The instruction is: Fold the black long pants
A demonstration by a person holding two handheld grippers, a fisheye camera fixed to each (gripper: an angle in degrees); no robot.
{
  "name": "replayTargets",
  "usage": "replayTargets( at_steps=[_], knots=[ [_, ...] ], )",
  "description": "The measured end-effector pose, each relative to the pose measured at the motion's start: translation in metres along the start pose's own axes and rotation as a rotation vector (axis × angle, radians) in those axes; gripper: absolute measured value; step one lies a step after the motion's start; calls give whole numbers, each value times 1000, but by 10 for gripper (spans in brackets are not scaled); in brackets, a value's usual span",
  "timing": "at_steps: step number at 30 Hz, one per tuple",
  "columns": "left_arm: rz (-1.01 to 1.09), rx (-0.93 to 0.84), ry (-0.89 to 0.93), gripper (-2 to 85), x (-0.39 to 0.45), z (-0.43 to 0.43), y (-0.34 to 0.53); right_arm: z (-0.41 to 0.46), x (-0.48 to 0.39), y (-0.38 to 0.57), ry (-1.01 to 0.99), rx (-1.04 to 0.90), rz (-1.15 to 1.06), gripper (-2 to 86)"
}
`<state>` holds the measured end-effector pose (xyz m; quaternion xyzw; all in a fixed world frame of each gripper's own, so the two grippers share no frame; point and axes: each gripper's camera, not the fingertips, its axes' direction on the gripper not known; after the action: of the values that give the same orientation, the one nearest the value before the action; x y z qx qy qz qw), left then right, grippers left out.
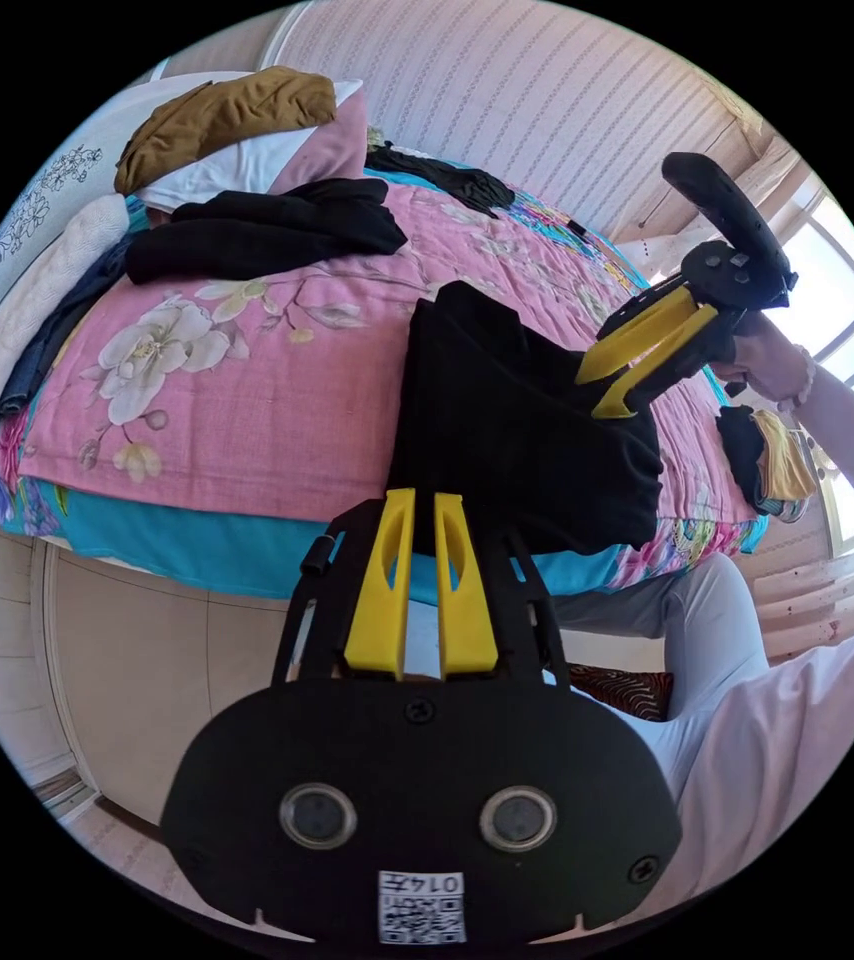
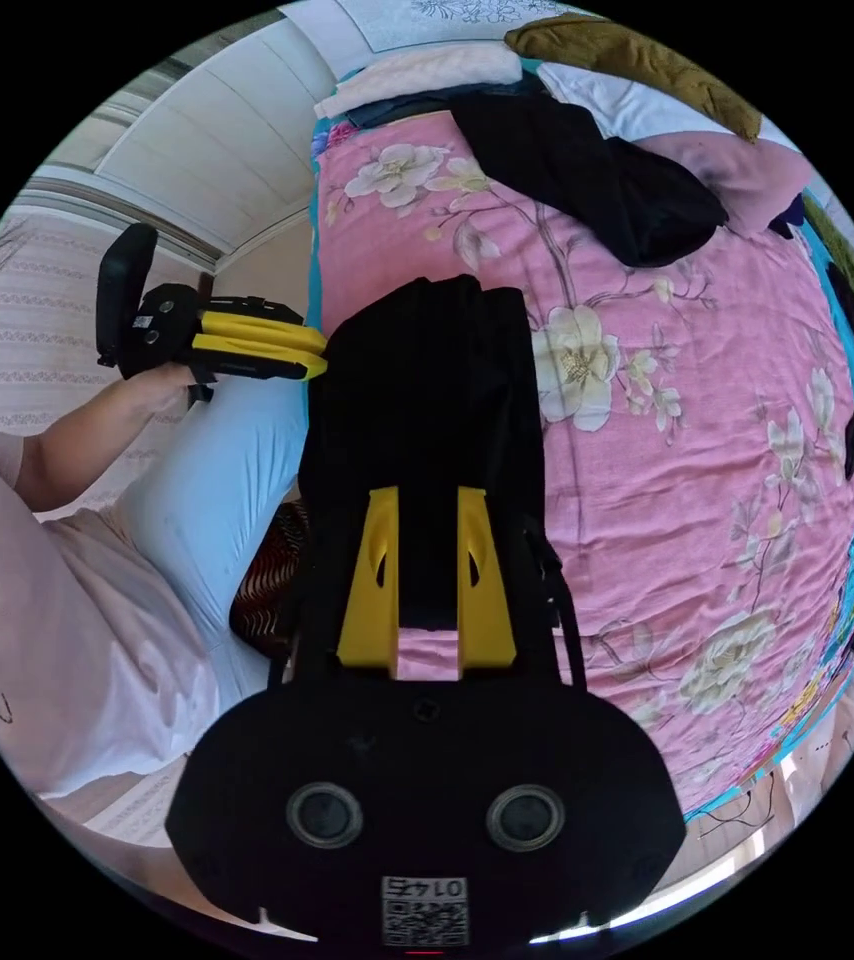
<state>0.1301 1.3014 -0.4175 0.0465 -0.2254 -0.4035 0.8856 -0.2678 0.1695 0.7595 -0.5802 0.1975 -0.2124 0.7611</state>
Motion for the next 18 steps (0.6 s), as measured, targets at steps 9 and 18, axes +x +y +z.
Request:
replayTargets(
  at_steps=[9,18],
  knots=[
    [36,1,-30,38,6,3,-2,-9,-8,-12,64,-72,-31,7],
    [55,3,-27,33,10,5,-5,-20,26,10,18,-59,138,-3]
  ],
)
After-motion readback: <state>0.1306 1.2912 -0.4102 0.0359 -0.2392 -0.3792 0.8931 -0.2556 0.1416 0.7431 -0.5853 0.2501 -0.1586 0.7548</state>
